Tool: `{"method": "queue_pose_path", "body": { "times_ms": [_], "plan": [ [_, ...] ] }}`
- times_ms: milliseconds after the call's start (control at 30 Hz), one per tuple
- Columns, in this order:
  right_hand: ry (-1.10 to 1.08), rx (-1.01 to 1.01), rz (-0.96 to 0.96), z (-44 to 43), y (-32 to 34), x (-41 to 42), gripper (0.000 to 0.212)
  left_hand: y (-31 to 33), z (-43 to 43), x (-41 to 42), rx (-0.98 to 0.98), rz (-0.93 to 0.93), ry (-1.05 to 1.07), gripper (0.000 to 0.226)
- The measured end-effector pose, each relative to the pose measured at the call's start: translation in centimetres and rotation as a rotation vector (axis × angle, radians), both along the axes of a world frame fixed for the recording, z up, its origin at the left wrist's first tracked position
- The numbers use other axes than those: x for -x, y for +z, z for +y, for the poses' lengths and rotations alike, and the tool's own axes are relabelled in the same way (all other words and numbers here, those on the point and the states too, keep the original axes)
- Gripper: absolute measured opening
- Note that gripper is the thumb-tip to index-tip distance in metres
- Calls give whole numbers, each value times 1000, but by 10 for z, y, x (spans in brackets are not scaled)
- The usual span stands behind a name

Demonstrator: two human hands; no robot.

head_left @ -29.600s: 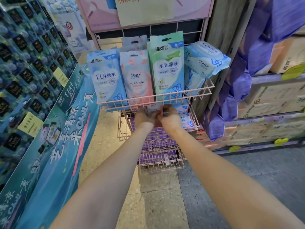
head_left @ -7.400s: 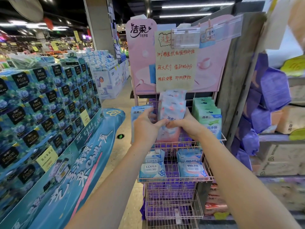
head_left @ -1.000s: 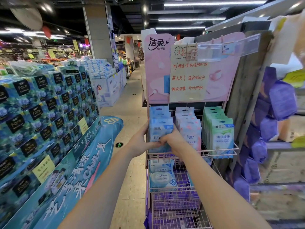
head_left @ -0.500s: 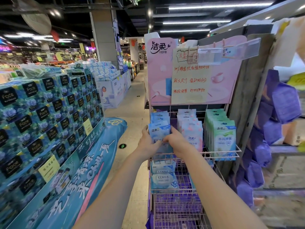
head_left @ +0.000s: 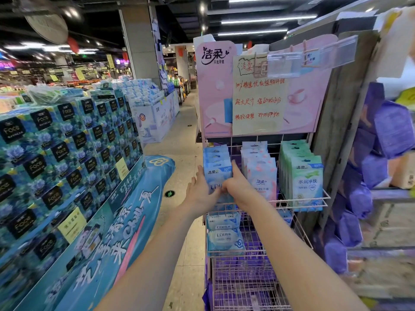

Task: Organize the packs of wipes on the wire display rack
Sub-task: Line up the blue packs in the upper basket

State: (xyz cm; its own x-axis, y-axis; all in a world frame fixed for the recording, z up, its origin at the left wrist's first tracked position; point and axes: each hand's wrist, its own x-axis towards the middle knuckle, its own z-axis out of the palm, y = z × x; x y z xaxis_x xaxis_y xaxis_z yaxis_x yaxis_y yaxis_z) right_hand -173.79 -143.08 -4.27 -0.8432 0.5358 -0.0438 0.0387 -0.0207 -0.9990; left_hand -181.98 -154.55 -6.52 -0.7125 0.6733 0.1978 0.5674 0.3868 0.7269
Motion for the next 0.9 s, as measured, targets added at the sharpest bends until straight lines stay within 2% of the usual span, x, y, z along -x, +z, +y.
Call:
{"method": "queue_pose_path", "body": {
  "times_ms": [67,133,233,433,633,733,833,900],
  "plan": [
    [-13,-13,-21,0,-3,0,93,-2,1,-5,-146,-3,-24,83],
    [4,-60,-40,0,-4,-1,84,-5,-1,-7,-216,-41,-51,83],
    [21,-116,-75,3,-5,0,74,-6,-5,-5,-187,-74,-82,91],
    [29,-157,-157,-1,-1,1,86,-1,-8,5,-33,29,-55,95],
    [-112,-218,-162,-7,4,-2,67,2,-9,-4,-18,11,7,100],
    [-154,-296,-185,-14,4,-8,71,9,-9,-4,-82,81,33,90],
    [-183,-399,-182,-21,5,-20,80,16,-15,-7,-104,26,22,86],
    [-184,-454,-140,-24,7,-29,82,20,-21,-10,-95,104,37,80]
  ]
}}
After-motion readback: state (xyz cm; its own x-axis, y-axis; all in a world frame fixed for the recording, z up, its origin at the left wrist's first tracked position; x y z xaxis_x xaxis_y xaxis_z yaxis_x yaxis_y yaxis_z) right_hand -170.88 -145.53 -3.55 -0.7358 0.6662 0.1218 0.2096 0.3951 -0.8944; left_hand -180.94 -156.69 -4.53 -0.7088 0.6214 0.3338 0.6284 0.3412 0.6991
